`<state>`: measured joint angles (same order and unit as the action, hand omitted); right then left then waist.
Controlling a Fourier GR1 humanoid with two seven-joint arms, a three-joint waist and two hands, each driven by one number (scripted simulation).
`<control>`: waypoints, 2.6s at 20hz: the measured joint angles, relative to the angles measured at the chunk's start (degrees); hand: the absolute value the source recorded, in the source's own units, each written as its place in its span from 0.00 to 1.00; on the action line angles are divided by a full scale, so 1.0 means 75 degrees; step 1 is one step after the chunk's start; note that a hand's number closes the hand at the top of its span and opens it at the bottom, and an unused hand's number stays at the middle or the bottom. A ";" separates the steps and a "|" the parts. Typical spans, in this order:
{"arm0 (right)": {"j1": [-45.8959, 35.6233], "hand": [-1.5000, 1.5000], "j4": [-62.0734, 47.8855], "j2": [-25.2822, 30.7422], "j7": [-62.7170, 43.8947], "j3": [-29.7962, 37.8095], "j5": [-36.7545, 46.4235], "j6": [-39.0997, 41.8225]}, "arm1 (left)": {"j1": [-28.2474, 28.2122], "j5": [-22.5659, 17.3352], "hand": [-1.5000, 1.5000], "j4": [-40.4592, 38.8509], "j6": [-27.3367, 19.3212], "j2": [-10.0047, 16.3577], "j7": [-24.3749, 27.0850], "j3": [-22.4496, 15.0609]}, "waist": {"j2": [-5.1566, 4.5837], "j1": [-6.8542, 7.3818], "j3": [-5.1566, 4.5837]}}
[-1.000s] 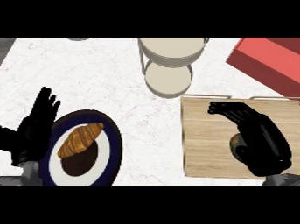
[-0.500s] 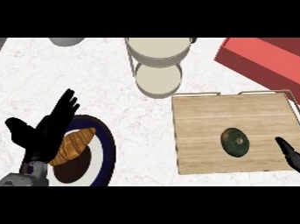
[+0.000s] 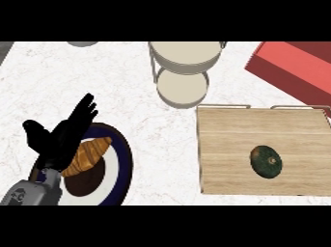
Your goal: Pick the squash from the tray and place it in the tiered basket
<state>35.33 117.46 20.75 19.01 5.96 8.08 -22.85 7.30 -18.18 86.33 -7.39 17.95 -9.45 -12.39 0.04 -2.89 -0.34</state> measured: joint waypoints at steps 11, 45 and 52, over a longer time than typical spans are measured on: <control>0.2006 0.00 0.2281 0.0101 -0.3906 -0.0641 0.2968 -0.0191 | 0.0482 0.0035 0.50 -0.0043 0.0094 -0.0134 -0.0227 -0.0094 | -0.0123 0.0368 -0.0029; -0.2199 0.00 0.0508 -0.1542 -1.0401 -0.4121 0.9198 0.2396 | 0.0336 0.0465 0.50 -0.0239 0.0545 -0.0565 -0.0243 0.0287 | -0.0005 0.0382 0.0043; -0.2102 0.00 0.0411 -0.1724 -1.0176 -0.3849 0.9232 0.2167 | 0.0239 0.0624 0.50 -0.0195 0.0785 -0.0691 -0.0284 0.0539 | -0.0001 0.0360 0.0045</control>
<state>19.56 120.54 7.83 -57.31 -22.91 77.32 -6.60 9.09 -13.50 84.87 -1.51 12.76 -11.59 -8.34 0.04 -0.19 0.00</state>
